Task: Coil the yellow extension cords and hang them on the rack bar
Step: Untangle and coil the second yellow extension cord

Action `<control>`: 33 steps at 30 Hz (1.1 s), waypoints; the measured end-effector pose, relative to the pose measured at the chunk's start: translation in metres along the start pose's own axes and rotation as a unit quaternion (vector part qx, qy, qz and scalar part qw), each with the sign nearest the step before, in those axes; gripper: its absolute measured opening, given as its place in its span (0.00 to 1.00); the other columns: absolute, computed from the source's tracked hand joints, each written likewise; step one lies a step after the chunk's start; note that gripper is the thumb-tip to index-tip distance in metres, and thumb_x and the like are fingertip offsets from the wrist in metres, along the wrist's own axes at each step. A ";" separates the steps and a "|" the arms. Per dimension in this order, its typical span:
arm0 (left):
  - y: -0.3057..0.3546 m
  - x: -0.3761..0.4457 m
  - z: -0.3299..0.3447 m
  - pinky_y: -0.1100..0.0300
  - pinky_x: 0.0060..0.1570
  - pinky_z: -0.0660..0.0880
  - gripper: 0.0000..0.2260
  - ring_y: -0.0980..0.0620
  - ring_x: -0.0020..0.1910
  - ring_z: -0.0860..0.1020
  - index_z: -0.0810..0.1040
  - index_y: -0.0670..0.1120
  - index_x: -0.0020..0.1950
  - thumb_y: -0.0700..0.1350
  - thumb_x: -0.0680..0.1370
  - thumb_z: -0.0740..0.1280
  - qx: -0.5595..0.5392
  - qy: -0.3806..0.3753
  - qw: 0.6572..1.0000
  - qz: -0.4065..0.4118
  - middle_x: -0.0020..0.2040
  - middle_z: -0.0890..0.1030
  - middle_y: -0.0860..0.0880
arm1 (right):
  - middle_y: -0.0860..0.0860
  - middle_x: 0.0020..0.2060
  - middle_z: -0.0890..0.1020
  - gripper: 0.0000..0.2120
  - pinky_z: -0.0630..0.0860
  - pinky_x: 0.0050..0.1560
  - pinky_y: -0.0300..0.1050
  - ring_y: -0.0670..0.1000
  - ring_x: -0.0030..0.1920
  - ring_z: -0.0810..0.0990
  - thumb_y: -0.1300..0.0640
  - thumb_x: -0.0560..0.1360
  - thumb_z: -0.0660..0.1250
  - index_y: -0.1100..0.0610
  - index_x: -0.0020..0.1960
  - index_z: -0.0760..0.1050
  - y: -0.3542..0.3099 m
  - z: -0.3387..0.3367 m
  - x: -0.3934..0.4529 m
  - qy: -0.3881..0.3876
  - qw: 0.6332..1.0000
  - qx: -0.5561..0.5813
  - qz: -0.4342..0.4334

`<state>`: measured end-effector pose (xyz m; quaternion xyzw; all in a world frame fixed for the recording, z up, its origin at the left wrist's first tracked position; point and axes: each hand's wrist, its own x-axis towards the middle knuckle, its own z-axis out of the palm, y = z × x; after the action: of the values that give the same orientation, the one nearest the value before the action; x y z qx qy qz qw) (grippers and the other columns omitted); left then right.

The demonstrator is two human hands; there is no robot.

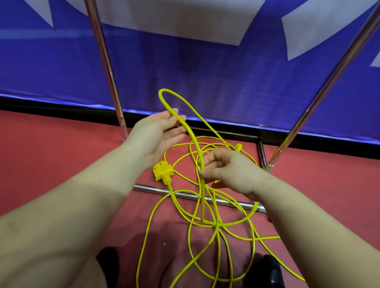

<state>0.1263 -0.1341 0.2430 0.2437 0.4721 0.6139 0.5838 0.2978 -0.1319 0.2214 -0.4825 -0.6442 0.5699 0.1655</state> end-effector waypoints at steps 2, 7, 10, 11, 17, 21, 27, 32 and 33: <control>-0.001 -0.002 0.001 0.58 0.46 0.78 0.16 0.48 0.48 0.80 0.68 0.41 0.67 0.34 0.79 0.58 0.010 -0.029 0.999 -0.016 0.53 0.80 0.45 | 0.51 0.33 0.78 0.09 0.73 0.37 0.42 0.50 0.35 0.77 0.66 0.74 0.66 0.55 0.42 0.70 -0.003 -0.002 0.000 0.030 0.999 0.022 -0.009; -0.026 -0.017 0.007 0.62 0.54 0.73 0.14 0.52 0.55 0.77 0.72 0.46 0.66 0.42 0.80 0.61 0.317 -0.150 0.935 -0.048 0.60 0.78 0.47 | 0.50 0.34 0.76 0.05 0.79 0.37 0.43 0.48 0.34 0.75 0.63 0.77 0.63 0.55 0.44 0.74 -0.017 -0.018 -0.001 0.135 0.959 0.250 -0.009; -0.049 -0.027 0.011 0.57 0.60 0.72 0.08 0.51 0.56 0.77 0.75 0.49 0.57 0.48 0.80 0.62 0.434 -0.268 0.855 -0.091 0.57 0.80 0.46 | 0.52 0.36 0.75 0.04 0.81 0.33 0.42 0.48 0.35 0.74 0.63 0.78 0.62 0.59 0.44 0.73 -0.025 -0.031 -0.002 0.175 0.888 0.425 -0.002; -0.052 -0.031 0.014 0.57 0.60 0.71 0.08 0.51 0.55 0.77 0.75 0.49 0.56 0.48 0.81 0.59 0.434 -0.293 0.844 -0.118 0.56 0.79 0.45 | 0.52 0.36 0.75 0.05 0.81 0.31 0.41 0.48 0.36 0.74 0.62 0.78 0.62 0.60 0.44 0.73 -0.026 -0.033 -0.003 0.187 0.869 0.458 0.001; -0.041 -0.030 0.019 0.67 0.40 0.74 0.11 0.61 0.37 0.79 0.74 0.49 0.45 0.44 0.82 0.54 0.381 -0.283 0.874 -0.101 0.41 0.80 0.52 | 0.52 0.41 0.79 0.08 0.81 0.36 0.42 0.49 0.42 0.80 0.54 0.77 0.63 0.59 0.48 0.75 -0.023 -0.040 -0.003 0.193 0.883 0.428 -0.003; -0.025 -0.017 0.013 0.60 0.38 0.77 0.11 0.59 0.33 0.81 0.74 0.47 0.45 0.43 0.83 0.54 0.224 -0.117 0.967 -0.042 0.40 0.79 0.49 | 0.51 0.48 0.80 0.09 0.76 0.51 0.47 0.49 0.46 0.79 0.49 0.74 0.66 0.53 0.50 0.75 -0.009 -0.027 -0.004 0.127 0.982 0.139 0.025; -0.005 -0.009 0.009 0.59 0.33 0.80 0.11 0.54 0.38 0.82 0.74 0.44 0.47 0.43 0.83 0.53 0.012 -0.040 0.999 -0.034 0.42 0.79 0.49 | 0.51 0.45 0.76 0.12 0.75 0.56 0.49 0.48 0.47 0.75 0.61 0.71 0.71 0.52 0.50 0.72 0.008 -0.001 -0.002 0.007 0.996 -0.078 -0.045; -0.008 -0.012 0.012 0.56 0.45 0.80 0.09 0.51 0.45 0.82 0.74 0.45 0.54 0.41 0.82 0.54 0.033 -0.103 0.994 -0.020 0.49 0.81 0.47 | 0.48 0.32 0.74 0.11 0.73 0.39 0.41 0.47 0.32 0.73 0.64 0.74 0.68 0.52 0.39 0.70 -0.004 -0.005 -0.003 0.083 0.991 -0.063 -0.082; -0.010 -0.013 0.012 0.56 0.50 0.78 0.10 0.50 0.50 0.81 0.74 0.45 0.57 0.41 0.82 0.55 0.081 -0.123 0.989 -0.019 0.52 0.80 0.47 | 0.49 0.32 0.74 0.10 0.75 0.39 0.44 0.47 0.32 0.74 0.64 0.75 0.67 0.53 0.39 0.70 -0.006 -0.006 -0.003 0.102 0.991 -0.018 -0.079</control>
<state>0.1440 -0.1439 0.2426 0.3546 0.4495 0.5281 0.6272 0.3009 -0.1306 0.2294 -0.4888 -0.6699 0.4912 0.2665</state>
